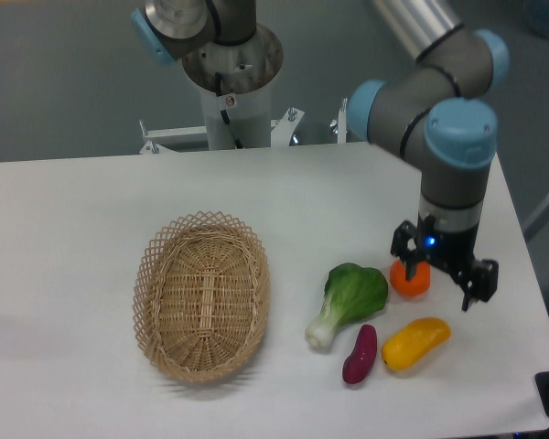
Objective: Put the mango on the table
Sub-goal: 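Lift the open gripper up away from the mango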
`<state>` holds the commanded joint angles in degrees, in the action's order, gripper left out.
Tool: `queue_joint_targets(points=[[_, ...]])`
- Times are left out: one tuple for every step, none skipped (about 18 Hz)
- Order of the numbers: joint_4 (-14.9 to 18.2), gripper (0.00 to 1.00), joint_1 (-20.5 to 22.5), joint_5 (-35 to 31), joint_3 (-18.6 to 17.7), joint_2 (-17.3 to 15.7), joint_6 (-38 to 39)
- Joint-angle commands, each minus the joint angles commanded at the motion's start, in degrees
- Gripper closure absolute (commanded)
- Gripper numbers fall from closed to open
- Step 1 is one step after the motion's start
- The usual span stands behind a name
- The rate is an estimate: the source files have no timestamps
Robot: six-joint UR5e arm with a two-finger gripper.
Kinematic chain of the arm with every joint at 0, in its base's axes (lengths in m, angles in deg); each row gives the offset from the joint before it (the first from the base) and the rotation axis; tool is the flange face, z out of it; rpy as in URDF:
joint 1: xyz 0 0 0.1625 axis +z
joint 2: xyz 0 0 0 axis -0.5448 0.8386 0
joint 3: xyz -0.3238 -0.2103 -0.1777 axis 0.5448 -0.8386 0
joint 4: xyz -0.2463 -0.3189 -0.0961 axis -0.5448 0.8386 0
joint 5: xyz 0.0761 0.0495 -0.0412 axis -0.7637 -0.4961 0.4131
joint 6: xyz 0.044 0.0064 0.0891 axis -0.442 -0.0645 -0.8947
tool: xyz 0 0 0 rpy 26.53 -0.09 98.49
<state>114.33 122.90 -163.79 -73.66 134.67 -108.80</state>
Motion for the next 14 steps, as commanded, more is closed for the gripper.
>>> queue_joint_targets(points=[[1.6, 0.0, 1.0, 0.1, 0.0, -0.9, -2.4], [2.4, 0.0, 2.0, 0.1, 0.0, -1.3, -3.9], [2.7, 0.0, 2.6, 0.2, 0.0, -1.3, -4.8], [3.0, 0.0, 3.3, 0.3, -0.1, -1.3, -5.8], [3.1, 0.0, 3.9, 0.4, -0.2, -1.3, -7.0], [3.2, 0.0, 4.1, 0.4, -0.4, -1.6, -7.8], [3.6, 0.0, 4.8, 0.4, -0.7, -2.1, -8.6], [4.3, 0.0, 5.6, 0.4, -0.6, -2.5, -9.6], [4.9, 0.0, 5.9, 0.5, -0.4, -2.6, -10.6], [5.0, 0.0, 5.9, 0.5, -0.4, -2.6, -11.0], [5.0, 0.0, 5.9, 0.5, -0.5, -2.6, -11.0], [5.0, 0.0, 5.9, 0.5, -0.5, -2.6, -11.0], [5.0, 0.0, 5.9, 0.5, -0.5, -2.6, -11.0], [5.0, 0.0, 5.9, 0.5, -0.5, -2.9, -11.0]])
